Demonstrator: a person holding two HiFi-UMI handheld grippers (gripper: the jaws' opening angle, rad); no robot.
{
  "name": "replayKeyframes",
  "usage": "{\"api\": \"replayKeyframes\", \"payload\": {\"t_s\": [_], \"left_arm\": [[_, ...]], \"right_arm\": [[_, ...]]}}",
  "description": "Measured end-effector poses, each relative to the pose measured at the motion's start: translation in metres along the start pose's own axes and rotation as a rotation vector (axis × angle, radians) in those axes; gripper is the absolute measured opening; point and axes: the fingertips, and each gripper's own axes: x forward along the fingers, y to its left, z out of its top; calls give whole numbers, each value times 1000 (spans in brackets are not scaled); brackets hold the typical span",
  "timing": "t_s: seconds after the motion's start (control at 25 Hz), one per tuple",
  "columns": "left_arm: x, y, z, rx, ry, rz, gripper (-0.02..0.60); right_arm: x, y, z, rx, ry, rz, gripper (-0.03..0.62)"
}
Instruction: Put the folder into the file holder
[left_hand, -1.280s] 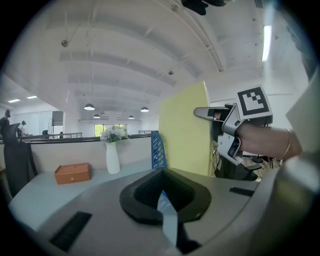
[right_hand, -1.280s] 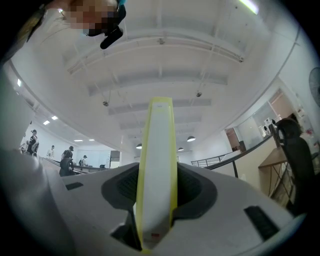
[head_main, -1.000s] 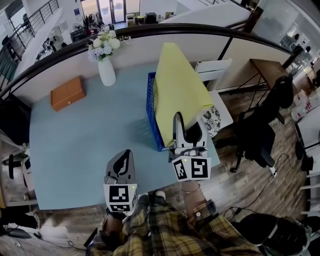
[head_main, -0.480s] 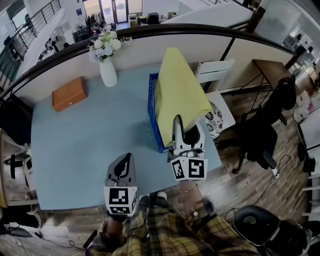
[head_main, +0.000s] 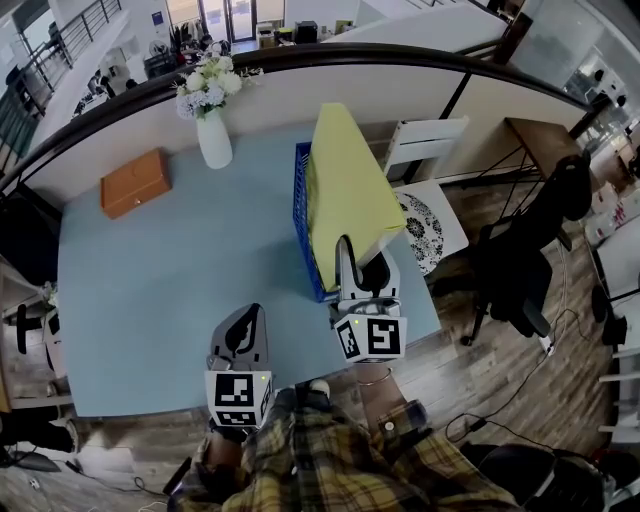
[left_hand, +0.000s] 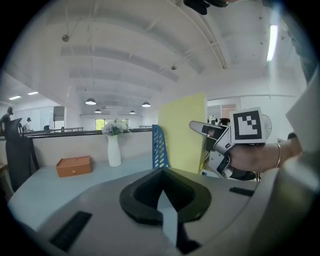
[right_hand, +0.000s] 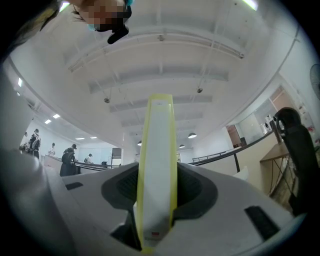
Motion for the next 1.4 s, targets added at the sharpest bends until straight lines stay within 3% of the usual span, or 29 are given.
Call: {"api": "replayKeyframes", "payload": {"t_s": [0.52,1.4], "left_arm": [[-5,12,-8,-41,1,30,-8],[-11,22,-13,-55,2,53,-8]], "right_arm": [[-8,7,-39,-60,149,45,172],[-18,11,-86,-97,298,70,175]]}}
